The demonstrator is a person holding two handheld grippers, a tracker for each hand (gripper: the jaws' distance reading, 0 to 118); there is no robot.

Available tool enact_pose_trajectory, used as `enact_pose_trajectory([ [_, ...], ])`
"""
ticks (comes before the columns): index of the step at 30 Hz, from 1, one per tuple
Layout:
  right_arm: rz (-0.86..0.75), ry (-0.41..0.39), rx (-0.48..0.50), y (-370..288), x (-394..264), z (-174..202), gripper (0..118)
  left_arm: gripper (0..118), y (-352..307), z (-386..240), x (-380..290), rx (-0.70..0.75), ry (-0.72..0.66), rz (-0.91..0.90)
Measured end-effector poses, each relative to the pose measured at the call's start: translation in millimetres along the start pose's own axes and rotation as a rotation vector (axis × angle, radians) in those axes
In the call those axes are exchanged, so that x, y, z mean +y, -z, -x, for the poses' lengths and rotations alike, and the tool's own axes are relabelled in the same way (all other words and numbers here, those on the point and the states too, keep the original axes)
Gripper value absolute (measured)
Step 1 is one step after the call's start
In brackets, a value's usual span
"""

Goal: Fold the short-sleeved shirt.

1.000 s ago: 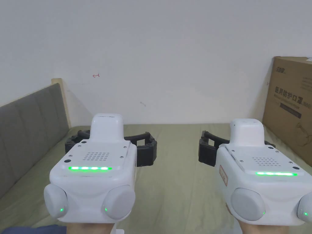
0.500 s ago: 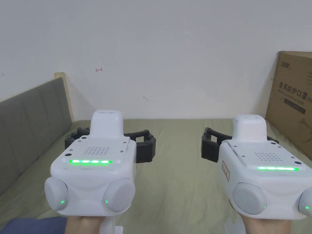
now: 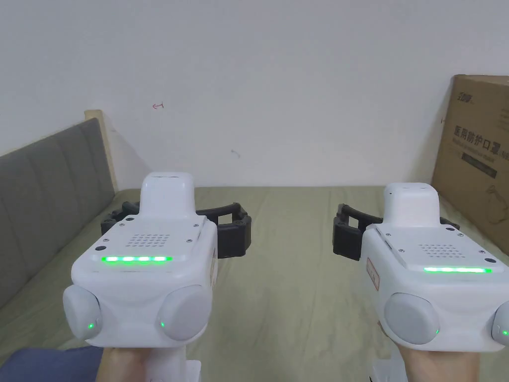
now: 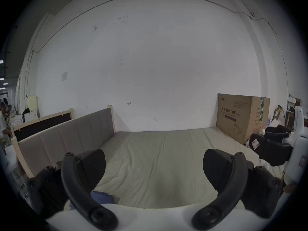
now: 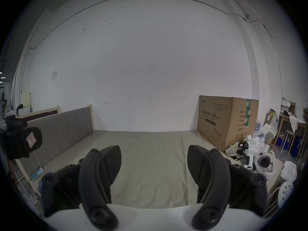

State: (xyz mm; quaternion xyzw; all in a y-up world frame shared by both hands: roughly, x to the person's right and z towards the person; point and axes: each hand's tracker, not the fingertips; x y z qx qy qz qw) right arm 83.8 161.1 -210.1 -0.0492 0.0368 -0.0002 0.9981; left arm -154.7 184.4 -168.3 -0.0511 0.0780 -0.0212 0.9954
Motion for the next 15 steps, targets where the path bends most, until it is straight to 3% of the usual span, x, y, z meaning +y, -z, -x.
enact_pose_trajectory([
  [15,0.011,-0.015,-0.002,3.7,-7.3,-3.4,89,117,4.6,-0.4,-9.3,0.011,0.046,-0.005],
])
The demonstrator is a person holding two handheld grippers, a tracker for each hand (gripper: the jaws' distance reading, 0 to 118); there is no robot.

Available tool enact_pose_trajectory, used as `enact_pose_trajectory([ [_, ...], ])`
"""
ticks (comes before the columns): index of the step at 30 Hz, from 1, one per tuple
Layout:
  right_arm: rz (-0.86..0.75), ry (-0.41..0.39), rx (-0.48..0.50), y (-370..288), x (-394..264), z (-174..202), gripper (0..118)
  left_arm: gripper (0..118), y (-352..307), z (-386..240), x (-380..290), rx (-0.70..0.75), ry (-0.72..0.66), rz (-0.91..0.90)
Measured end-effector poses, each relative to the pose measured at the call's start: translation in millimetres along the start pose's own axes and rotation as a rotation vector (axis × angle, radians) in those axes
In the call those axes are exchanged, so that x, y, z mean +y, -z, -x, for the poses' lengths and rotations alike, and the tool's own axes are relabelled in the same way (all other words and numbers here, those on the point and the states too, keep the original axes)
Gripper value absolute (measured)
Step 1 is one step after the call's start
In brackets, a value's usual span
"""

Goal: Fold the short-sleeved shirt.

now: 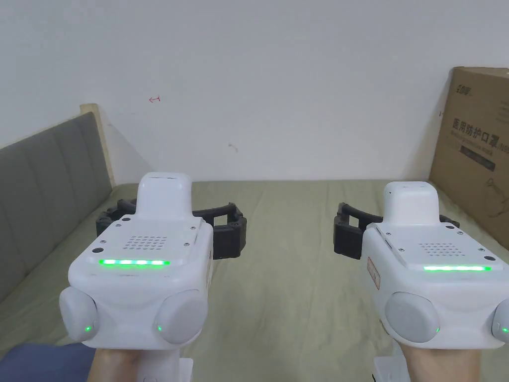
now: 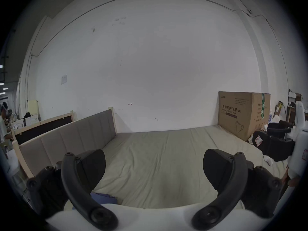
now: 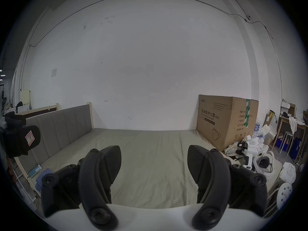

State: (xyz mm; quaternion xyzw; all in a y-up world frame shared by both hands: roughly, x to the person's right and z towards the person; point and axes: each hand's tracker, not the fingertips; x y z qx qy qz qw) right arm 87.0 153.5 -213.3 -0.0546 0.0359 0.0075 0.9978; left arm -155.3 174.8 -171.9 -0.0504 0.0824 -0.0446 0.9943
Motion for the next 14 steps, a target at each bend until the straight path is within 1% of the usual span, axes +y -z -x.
enact_pose_trajectory([
  [2,0.001,-0.003,0.000,1.3,-0.6,0.2,89,117,0.9,-0.8,-1.1,-0.002,0.007,0.006],
  [6,0.005,-0.003,0.001,2.7,-0.5,0.4,89,117,3.4,1.5,-7.6,-0.021,-0.024,-0.006],
  [10,0.003,-0.008,0.001,2.6,-1.5,0.2,89,116,5.6,-0.3,-11.8,-0.014,-0.011,0.007],
  [14,0.007,-0.009,-0.001,3.4,-3.5,-1.0,89,116,7.0,1.5,-11.8,-0.048,-0.034,0.029],
])
